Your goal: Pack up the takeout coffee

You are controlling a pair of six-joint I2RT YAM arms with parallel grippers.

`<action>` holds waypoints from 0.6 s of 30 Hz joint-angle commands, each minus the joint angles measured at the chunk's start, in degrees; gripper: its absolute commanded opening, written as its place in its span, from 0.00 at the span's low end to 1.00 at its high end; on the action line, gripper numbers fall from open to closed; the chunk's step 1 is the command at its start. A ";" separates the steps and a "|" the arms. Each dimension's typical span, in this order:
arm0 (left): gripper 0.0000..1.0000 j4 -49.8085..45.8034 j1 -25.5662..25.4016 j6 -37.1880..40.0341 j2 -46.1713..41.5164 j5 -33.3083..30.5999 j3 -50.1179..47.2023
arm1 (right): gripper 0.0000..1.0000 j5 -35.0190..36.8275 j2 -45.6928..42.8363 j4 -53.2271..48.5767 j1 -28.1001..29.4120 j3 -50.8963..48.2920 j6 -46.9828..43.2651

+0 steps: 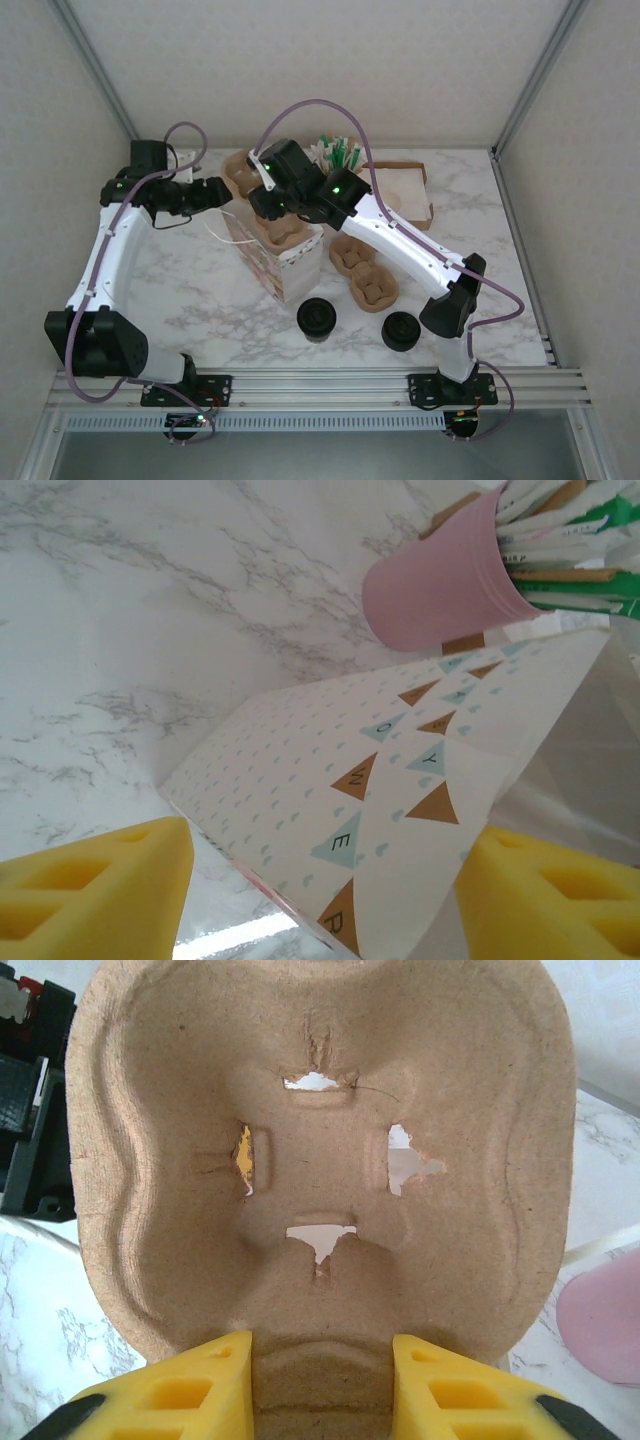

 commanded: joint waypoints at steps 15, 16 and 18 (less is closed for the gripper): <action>0.68 6.88 0.87 -5.37 -2.94 -6.49 -3.16 | 0.34 0.05 3.43 -5.69 0.61 3.05 -1.02; 0.69 6.80 0.91 -5.50 -2.83 -6.50 -3.20 | 0.34 -0.07 3.43 -5.73 0.62 3.02 -1.04; 0.68 6.72 0.99 -5.58 -2.72 -6.83 -3.07 | 0.34 -0.23 3.52 -5.92 0.61 2.96 -1.08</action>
